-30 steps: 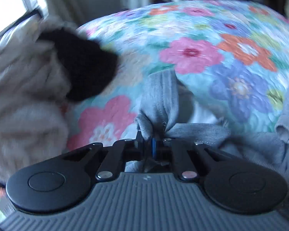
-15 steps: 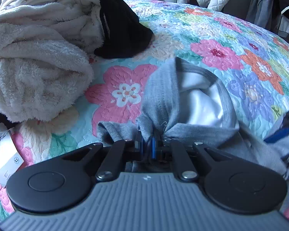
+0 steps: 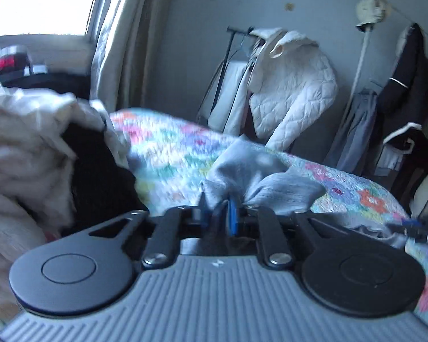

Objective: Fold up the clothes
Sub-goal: 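Lay the sweatshirt down and open both grippers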

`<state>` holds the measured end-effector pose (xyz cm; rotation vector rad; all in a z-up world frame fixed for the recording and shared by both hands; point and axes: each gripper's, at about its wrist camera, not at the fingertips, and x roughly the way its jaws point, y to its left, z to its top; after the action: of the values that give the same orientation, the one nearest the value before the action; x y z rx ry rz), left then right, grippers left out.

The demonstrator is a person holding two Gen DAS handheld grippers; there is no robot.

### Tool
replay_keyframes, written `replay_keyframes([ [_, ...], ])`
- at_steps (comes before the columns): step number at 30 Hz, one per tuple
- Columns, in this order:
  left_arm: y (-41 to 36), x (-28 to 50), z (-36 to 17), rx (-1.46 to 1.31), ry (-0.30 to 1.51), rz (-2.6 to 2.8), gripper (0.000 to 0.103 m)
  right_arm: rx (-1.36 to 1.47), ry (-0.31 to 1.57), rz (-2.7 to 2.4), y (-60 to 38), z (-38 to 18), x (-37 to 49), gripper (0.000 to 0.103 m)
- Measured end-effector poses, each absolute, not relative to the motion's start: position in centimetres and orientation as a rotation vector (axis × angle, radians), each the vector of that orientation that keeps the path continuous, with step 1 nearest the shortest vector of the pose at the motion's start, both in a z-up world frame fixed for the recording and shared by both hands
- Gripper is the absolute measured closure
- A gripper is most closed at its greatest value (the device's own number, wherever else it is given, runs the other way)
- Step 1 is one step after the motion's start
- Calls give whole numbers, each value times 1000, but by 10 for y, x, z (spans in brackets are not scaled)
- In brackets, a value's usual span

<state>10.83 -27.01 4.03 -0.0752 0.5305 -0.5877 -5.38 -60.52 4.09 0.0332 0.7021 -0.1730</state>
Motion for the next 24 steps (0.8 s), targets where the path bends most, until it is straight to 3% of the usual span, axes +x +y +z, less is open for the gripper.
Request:
replay_keyframes([
  [6,-335,143,-48,229,720,-430,64,124,788,-249,-644,-3,-56,77],
  [8,-340,147,-66,282,750,-429,62,133,799,-235,-645,-10,-54,57],
  [10,-343,145,-72,333,750,-448,57,141,811,-221,-646,-17,-52,45],
  [12,-348,142,-73,353,736,-479,43,149,822,-206,-646,-24,-51,40],
  [14,-357,137,-71,355,719,-525,36,156,832,-195,-646,-32,-48,35],
  [16,-372,134,-71,366,699,-580,21,158,834,-194,-641,-43,-41,35],
  [17,-382,134,-76,392,694,-616,8,159,835,-194,-638,-49,-37,36],
  [18,-395,136,-84,439,688,-648,4,156,836,-187,-637,-54,-33,41],
  [19,-409,139,-94,504,679,-645,6,149,842,-171,-635,-59,-29,61],
  [20,-421,144,-106,584,673,-611,32,142,846,-159,-632,-62,-27,73],
  [21,-429,149,-113,639,669,-583,78,137,836,-153,-629,-62,-26,73],
  [22,-429,154,-114,639,667,-565,92,134,821,-149,-626,-60,-26,75],
  [24,-414,166,-100,547,637,-522,92,136,777,-145,-621,-51,-32,75],
])
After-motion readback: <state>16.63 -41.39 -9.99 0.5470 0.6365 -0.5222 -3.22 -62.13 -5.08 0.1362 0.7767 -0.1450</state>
